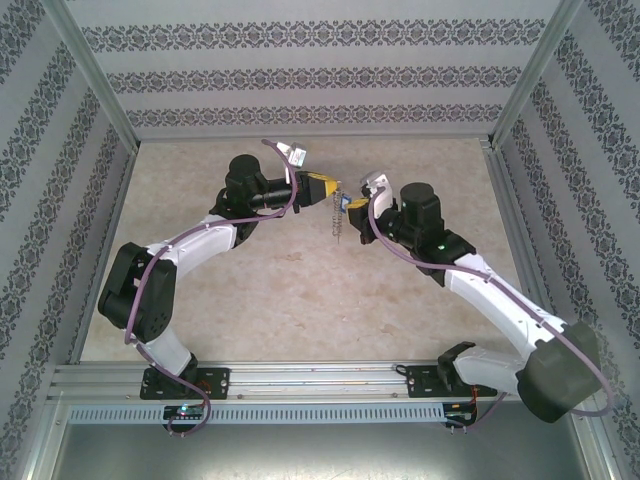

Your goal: Put the keys on the keyring

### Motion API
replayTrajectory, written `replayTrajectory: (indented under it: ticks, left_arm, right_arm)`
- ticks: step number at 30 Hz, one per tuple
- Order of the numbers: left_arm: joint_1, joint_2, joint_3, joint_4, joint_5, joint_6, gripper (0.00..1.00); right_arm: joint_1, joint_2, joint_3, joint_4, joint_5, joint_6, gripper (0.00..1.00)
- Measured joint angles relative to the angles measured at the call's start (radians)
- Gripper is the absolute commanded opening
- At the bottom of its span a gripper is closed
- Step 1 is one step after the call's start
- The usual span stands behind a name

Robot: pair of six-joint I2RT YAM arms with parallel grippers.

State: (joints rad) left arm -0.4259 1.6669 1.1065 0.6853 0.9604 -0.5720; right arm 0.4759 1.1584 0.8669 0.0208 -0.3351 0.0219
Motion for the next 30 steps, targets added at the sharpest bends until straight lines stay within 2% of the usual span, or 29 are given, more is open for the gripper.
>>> replayTrajectory:
  ticks: [5,30]
  left_arm:
    - [-0.006,0.0,0.0,0.0,0.0,0.001,0.0]
    - [-0.006,-0.007,0.0,-0.008,-0.016,0.019,0.0]
  right_arm:
    - [0.0,-0.029,0.0,-0.014,0.051,-0.013,0.0]
    - [0.04,0.02,0.109,-0.115,0.19,-0.101,0.0]
